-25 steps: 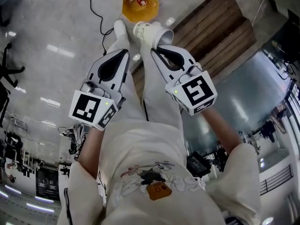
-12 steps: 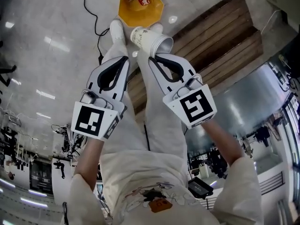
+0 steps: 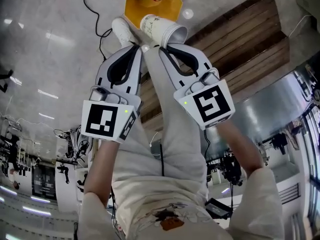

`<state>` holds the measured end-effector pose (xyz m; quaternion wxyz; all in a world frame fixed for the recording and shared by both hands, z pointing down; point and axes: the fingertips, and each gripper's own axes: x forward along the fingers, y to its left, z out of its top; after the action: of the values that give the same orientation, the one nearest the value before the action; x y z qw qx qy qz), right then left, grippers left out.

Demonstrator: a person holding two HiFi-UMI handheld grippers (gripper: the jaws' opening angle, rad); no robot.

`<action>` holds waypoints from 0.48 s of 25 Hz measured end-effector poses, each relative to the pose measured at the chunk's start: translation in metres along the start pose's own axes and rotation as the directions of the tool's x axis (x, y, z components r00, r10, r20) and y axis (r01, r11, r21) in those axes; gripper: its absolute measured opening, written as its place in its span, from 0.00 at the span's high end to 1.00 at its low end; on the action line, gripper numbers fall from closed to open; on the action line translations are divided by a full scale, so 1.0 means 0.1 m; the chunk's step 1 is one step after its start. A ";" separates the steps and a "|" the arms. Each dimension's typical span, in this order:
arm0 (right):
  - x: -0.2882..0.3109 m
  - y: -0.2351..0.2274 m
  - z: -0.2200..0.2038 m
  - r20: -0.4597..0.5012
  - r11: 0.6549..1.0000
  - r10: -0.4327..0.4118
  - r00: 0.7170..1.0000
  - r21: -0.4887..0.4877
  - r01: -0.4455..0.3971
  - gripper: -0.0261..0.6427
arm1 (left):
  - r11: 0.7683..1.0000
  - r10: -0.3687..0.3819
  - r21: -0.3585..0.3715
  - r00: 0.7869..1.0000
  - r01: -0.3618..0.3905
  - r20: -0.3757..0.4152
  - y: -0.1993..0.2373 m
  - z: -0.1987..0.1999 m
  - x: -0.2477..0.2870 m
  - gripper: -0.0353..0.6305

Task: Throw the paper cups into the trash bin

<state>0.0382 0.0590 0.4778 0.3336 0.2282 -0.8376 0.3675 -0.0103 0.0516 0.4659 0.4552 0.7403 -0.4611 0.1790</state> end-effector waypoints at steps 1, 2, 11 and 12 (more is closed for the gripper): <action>0.08 -0.06 -0.04 -0.003 1.000 -0.003 1.000 0.000 0.003 0.92 | 1.000 0.007 0.000 1.000 -0.007 -0.001 0.06 -0.05 0.08 0.94; 0.14 -0.09 -0.09 -0.006 1.000 -0.006 1.000 -0.001 0.006 0.92 | 1.000 0.015 0.000 1.000 -0.015 -0.003 0.11 -0.11 0.13 0.94; 0.69 -0.37 -0.54 -0.041 0.999 -0.030 0.999 -0.029 0.028 0.92 | 0.998 0.062 0.018 0.998 -0.062 -0.024 0.55 -0.60 0.58 0.94; 0.77 -0.41 -0.59 -0.042 0.999 -0.030 0.999 -0.029 0.029 0.92 | 0.998 0.067 0.017 0.997 -0.067 -0.028 0.61 -0.66 0.65 0.94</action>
<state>0.0354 0.0678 0.5829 0.3599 0.2280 -0.8320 0.3553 -0.0186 0.0632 0.5763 0.4494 0.7255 -0.4777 0.2086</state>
